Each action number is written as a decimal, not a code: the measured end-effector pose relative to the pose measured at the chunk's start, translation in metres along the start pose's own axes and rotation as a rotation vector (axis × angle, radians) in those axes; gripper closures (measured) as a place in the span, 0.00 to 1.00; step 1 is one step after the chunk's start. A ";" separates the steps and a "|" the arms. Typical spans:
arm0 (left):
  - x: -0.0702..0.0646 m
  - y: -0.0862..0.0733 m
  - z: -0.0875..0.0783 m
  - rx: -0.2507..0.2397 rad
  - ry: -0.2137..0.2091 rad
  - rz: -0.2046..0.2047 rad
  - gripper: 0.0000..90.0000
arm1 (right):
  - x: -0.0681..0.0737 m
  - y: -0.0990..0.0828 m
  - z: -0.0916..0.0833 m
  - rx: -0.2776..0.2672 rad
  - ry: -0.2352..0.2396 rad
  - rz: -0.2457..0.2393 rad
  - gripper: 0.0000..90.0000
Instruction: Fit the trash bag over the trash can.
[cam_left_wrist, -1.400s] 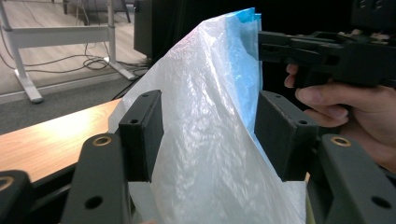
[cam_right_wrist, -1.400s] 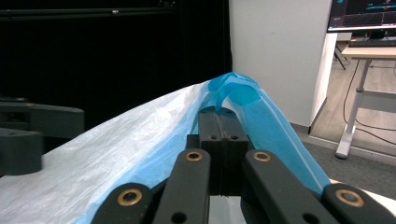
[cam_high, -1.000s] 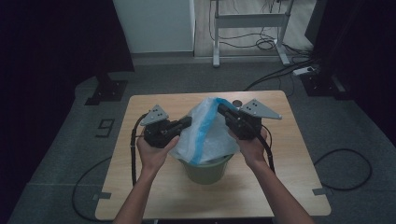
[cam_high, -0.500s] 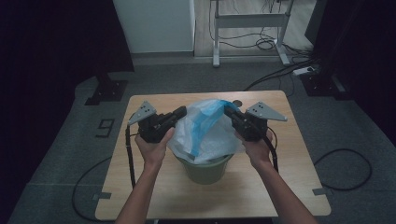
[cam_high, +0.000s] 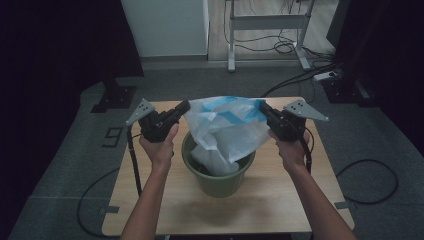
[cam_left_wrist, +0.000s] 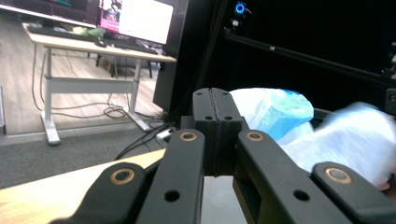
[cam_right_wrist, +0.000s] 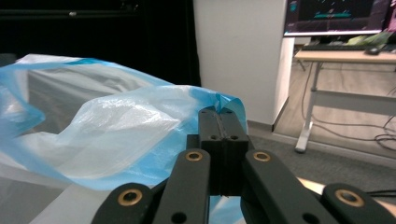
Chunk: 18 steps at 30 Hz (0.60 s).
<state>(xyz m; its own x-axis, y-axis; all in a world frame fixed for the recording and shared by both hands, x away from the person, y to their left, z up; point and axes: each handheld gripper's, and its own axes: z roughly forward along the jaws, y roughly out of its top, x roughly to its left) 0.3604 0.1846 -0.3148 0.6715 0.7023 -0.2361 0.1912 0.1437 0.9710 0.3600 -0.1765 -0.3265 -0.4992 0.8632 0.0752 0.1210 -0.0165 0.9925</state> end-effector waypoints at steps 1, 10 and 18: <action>0.000 0.001 -0.001 -0.007 0.003 0.002 1.00 | -0.002 0.004 -0.001 -0.007 -0.006 -0.003 0.99; -0.005 -0.010 -0.040 -0.049 -0.003 0.013 1.00 | 0.007 0.011 -0.018 -0.046 0.008 -0.045 0.99; -0.009 -0.048 -0.076 -0.028 -0.027 -0.010 1.00 | 0.025 -0.024 -0.048 -0.034 0.093 -0.010 0.99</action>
<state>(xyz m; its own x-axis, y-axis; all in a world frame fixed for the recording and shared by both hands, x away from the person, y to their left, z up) 0.2906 0.2246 -0.3562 0.6885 0.6820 -0.2466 0.1785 0.1703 0.9691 0.3040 -0.1789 -0.3439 -0.5782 0.8127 0.0720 0.0868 -0.0265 0.9959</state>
